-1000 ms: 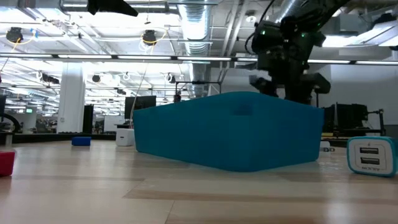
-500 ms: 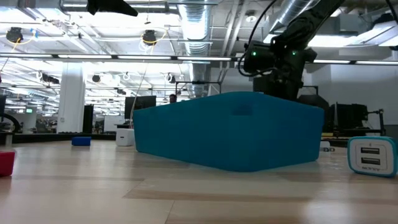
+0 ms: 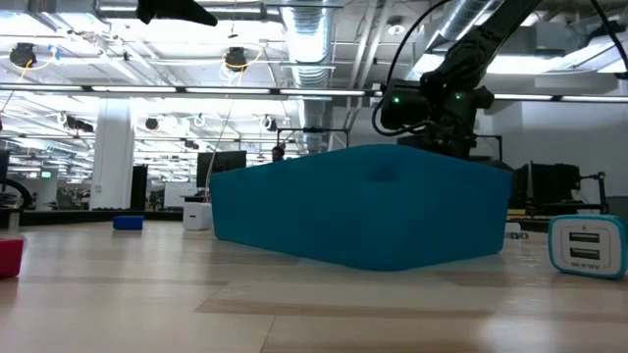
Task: Pick & Place Office items
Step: Put the top red digital timer into the green bin
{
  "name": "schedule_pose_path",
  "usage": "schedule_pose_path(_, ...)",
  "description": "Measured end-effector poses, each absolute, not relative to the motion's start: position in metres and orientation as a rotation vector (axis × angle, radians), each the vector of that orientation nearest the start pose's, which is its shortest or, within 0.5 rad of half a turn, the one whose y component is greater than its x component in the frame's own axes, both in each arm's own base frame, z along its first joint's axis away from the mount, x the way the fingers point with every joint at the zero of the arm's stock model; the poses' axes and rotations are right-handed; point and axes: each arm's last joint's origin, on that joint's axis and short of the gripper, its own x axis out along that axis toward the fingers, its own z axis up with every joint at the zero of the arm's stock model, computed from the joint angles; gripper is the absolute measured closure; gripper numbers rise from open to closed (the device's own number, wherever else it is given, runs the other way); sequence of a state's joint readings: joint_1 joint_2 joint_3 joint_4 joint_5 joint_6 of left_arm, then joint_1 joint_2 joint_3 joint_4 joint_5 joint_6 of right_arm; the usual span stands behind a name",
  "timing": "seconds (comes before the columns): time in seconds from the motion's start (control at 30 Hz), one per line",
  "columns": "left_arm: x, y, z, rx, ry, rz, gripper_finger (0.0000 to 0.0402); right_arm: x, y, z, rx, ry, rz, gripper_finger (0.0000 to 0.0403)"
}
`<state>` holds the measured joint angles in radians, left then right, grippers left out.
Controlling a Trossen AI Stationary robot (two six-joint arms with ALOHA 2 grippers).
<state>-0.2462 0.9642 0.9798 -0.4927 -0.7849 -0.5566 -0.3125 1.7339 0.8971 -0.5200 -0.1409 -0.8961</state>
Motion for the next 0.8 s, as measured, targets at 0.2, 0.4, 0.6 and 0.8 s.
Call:
schedule_pose_path(0.2, 0.191, -0.027, 0.344, -0.299, 0.259, 0.624, 0.0124, 0.279, -0.089, 0.13, -0.435, 1.255, 0.411, 0.0271)
schedule_pose_path(0.4, 0.191, -0.027, 0.344, -0.299, 0.259, 0.624, 0.0124, 0.28, -0.09, 0.132, -0.345, 1.263, 0.328, 0.0276)
schedule_pose_path(0.6, 0.191, -0.027, 0.344, -0.299, 0.259, 0.624, 0.0124, 0.283, -0.092, 0.158, -0.285, 1.207, 0.207, 0.0267)
schedule_pose_path(0.8, 0.191, -0.027, 0.344, -0.295, 0.261, 0.623, 0.0124, 0.292, -0.1, 0.204, -0.198, 1.035, 0.026, 0.0275)
